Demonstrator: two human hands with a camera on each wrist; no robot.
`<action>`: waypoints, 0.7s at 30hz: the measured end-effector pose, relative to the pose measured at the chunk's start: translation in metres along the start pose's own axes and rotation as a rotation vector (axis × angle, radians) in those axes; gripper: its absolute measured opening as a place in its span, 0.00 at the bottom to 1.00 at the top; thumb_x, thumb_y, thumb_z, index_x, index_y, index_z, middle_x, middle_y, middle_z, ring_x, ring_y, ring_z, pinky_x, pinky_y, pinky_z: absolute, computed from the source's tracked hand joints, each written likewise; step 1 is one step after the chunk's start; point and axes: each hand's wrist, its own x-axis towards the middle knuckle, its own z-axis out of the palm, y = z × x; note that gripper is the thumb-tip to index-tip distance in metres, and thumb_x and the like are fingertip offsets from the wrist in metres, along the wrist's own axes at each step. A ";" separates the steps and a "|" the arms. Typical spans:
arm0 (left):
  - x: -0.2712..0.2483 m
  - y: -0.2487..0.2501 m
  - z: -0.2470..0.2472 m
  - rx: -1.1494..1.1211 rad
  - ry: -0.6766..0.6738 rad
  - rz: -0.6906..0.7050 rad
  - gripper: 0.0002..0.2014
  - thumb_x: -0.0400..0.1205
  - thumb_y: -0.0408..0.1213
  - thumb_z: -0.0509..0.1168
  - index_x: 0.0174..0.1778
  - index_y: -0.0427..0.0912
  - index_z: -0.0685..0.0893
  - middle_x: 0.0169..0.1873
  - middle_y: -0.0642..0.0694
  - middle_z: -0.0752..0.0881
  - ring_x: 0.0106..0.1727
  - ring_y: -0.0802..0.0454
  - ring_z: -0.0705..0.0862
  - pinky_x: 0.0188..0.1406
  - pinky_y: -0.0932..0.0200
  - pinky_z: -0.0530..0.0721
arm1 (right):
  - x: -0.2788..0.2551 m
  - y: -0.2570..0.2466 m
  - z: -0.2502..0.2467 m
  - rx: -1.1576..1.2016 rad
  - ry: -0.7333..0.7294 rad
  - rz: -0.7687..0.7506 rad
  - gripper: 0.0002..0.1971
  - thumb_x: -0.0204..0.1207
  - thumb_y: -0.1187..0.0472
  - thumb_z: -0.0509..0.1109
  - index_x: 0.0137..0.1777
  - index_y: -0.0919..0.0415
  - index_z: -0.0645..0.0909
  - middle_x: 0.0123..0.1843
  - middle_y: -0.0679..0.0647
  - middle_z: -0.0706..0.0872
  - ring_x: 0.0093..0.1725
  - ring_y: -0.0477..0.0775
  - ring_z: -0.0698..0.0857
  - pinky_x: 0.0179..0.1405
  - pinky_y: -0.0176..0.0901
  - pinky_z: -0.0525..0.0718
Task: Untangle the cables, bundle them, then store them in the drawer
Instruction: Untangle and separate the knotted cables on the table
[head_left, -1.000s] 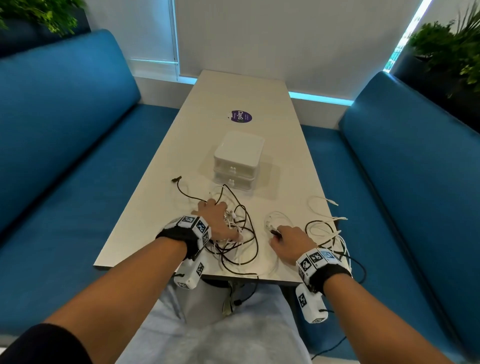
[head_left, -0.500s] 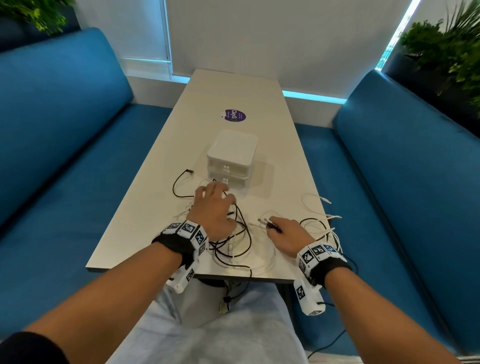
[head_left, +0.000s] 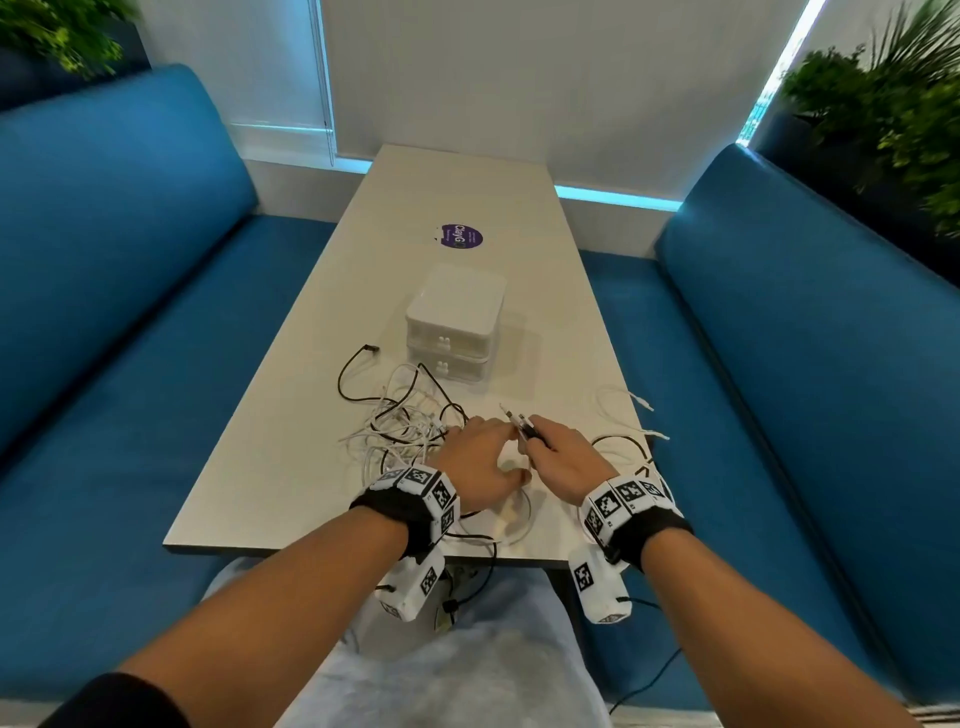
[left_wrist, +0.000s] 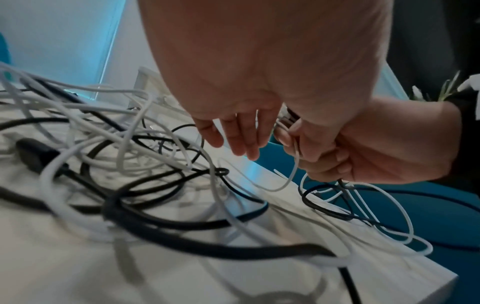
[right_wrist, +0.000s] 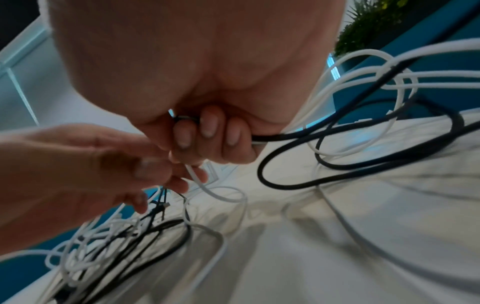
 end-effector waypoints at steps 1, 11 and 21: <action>0.000 -0.003 0.002 -0.070 0.008 -0.007 0.20 0.78 0.52 0.67 0.65 0.52 0.77 0.60 0.50 0.83 0.62 0.49 0.75 0.64 0.46 0.72 | 0.002 -0.001 0.000 0.033 -0.003 0.010 0.07 0.81 0.56 0.60 0.44 0.49 0.77 0.42 0.54 0.86 0.43 0.58 0.82 0.50 0.57 0.81; 0.000 -0.020 -0.001 -0.283 0.136 0.055 0.05 0.87 0.41 0.64 0.52 0.44 0.82 0.38 0.52 0.88 0.38 0.55 0.85 0.41 0.53 0.83 | 0.012 0.001 0.008 0.107 -0.114 0.038 0.15 0.87 0.52 0.59 0.40 0.52 0.81 0.33 0.48 0.82 0.31 0.46 0.78 0.39 0.45 0.74; 0.004 -0.029 -0.004 -0.291 0.293 -0.076 0.11 0.85 0.40 0.61 0.53 0.47 0.90 0.40 0.52 0.91 0.44 0.54 0.88 0.50 0.51 0.86 | 0.014 0.006 0.014 0.179 -0.047 0.126 0.17 0.89 0.51 0.54 0.52 0.57 0.82 0.31 0.50 0.82 0.28 0.47 0.79 0.34 0.42 0.78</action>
